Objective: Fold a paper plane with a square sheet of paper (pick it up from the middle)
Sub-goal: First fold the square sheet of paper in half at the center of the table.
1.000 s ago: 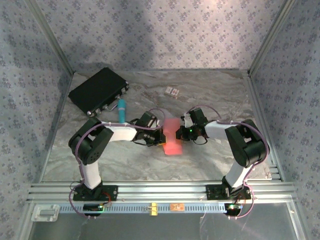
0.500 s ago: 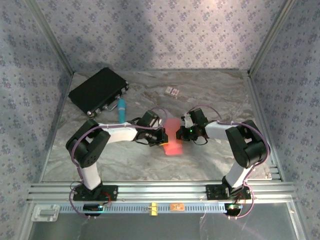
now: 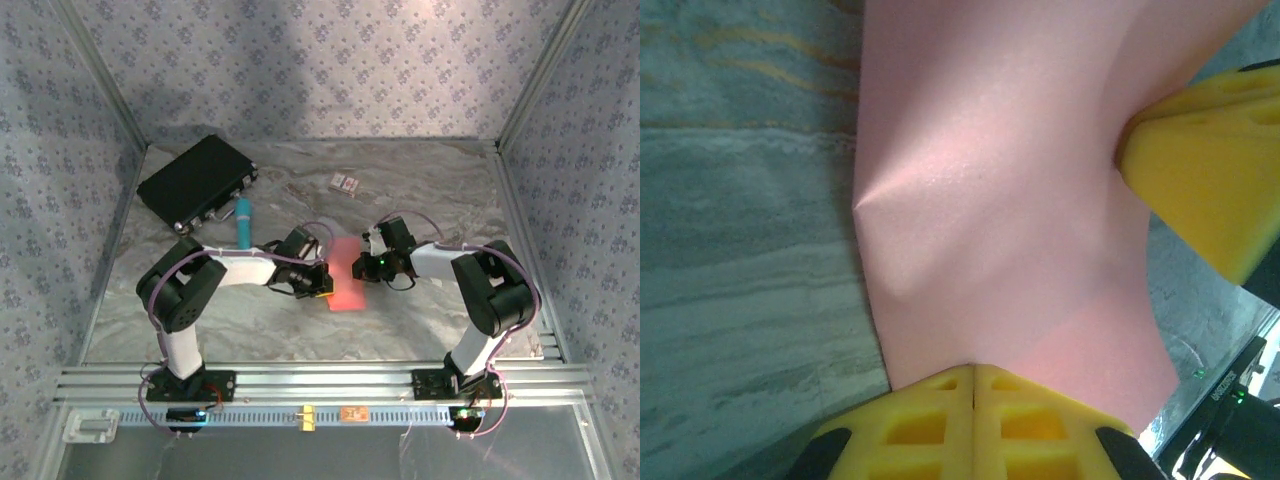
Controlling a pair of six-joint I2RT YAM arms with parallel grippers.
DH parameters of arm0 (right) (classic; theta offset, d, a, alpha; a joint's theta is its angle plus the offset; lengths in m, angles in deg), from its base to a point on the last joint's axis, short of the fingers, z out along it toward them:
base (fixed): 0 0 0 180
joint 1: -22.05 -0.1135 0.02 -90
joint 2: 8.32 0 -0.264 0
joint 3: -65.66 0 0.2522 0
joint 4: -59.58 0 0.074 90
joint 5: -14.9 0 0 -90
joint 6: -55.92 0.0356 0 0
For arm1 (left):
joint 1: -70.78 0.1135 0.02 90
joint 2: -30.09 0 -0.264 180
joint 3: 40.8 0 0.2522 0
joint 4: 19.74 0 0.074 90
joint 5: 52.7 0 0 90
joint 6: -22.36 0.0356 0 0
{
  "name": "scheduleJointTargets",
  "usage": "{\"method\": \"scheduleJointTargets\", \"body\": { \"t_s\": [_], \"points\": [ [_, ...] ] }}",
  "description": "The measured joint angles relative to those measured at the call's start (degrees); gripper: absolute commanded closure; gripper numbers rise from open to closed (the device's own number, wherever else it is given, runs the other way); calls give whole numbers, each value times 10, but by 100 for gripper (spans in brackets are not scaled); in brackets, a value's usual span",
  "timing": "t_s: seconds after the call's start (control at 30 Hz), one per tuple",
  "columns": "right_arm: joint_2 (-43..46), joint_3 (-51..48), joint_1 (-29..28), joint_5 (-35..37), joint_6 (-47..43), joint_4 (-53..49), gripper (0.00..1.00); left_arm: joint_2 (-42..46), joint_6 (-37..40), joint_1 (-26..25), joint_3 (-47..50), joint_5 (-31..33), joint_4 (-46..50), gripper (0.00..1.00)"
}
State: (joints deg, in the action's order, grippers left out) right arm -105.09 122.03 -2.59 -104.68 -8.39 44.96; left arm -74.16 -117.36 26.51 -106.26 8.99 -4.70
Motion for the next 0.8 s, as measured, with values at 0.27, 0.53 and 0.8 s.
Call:
{"method": "scheduleJointTargets", "body": {
  "t_s": [0.27, 0.53, 0.8],
  "points": [
    [1, -1, 0, 2, 0, 0, 100, 30, -2, -8, 0, 16, 20, 95],
    [4, -4, 0, 3, 1, 2, 100, 31, -16, -10, 0, -4, -4, 96],
    [4, -5, 0, 4, 4, 3, 100, 6, -16, -15, 25, -14, -32, 100]
  ]
}}
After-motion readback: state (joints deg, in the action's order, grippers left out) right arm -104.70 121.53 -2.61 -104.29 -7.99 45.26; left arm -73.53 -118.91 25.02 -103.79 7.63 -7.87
